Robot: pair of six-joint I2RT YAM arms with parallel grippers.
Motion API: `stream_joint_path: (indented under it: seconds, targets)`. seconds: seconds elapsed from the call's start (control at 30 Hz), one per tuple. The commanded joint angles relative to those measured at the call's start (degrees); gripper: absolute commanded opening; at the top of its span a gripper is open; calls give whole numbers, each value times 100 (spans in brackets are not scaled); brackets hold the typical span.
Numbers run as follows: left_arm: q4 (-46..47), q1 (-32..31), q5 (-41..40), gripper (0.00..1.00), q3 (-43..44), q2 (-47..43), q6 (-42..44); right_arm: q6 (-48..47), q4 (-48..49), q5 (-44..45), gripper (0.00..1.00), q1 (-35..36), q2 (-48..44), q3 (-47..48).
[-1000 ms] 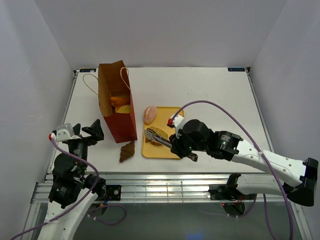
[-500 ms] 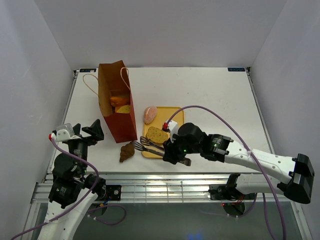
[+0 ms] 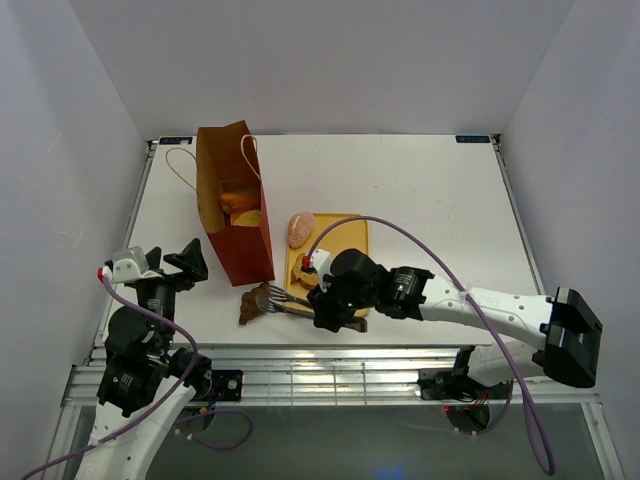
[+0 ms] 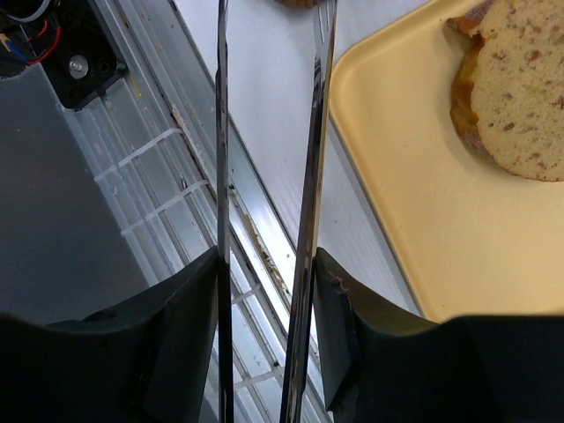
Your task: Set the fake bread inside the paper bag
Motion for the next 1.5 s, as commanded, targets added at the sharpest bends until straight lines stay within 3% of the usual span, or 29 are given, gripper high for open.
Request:
stream_joint_path:
  seconds: [0.0,0.4,0.73,1.13,1.47]
  targets:
    - [-55,-11,-40,98,-60,1,7,-302,349,165,49,85,119,415]
    - [-47,-20,-31,98,-69,-17,7,-715,340,560,47,339,760,951]
    - [-20,-11,13,98,-78,-25,7,-988,-28,1509,47,638,1331,1347]
    - [-20,-11,22,98,-78,-34,16,-1084,-160,1624,47,735,1569,1435]
    - [-20,-20,39,98,-86,-43,16,-1146,-424,1510,32,770,1613,1628]
